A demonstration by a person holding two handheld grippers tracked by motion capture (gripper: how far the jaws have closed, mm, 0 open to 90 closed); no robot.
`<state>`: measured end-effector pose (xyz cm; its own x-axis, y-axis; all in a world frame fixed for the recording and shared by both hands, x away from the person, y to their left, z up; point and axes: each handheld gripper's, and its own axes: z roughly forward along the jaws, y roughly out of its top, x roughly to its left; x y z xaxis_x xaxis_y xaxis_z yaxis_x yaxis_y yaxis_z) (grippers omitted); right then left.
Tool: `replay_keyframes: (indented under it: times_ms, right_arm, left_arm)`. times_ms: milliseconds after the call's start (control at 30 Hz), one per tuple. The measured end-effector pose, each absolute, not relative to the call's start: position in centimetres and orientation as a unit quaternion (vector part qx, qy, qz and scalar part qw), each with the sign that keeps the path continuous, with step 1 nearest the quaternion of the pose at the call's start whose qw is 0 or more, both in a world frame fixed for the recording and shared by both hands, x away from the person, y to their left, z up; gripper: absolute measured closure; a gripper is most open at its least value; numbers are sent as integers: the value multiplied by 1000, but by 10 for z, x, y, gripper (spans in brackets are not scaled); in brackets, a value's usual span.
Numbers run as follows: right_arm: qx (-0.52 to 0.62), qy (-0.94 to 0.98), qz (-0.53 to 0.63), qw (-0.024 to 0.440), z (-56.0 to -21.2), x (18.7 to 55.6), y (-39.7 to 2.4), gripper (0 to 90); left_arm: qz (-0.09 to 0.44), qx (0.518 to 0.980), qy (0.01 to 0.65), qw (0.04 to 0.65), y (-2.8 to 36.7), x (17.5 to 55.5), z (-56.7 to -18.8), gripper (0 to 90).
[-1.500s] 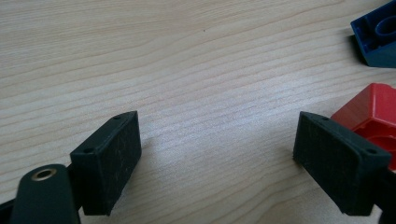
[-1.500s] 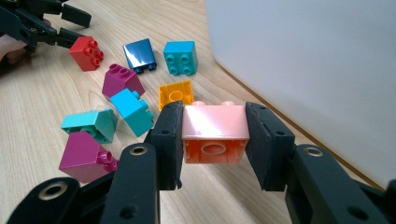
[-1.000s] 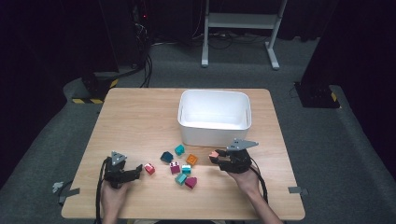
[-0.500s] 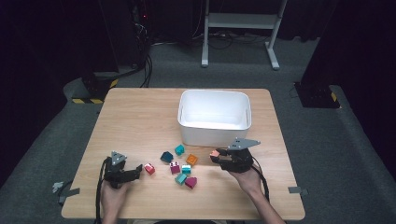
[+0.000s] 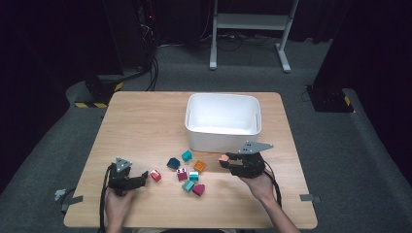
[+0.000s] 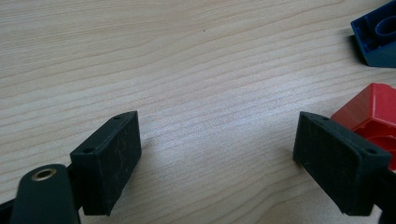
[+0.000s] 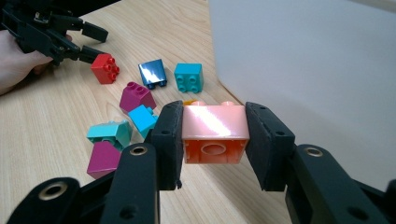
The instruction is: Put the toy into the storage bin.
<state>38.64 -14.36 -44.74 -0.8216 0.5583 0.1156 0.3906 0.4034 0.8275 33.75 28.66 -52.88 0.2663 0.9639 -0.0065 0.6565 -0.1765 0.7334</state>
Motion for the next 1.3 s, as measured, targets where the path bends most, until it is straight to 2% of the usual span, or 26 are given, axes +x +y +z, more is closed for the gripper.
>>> replay_keyframes:
  times_ms: [1300]
  right_arm:
    - [267,821,494,104,-386,392,-156,590]
  left_arm:
    - [240,728,556,320,287,338,-529,152]
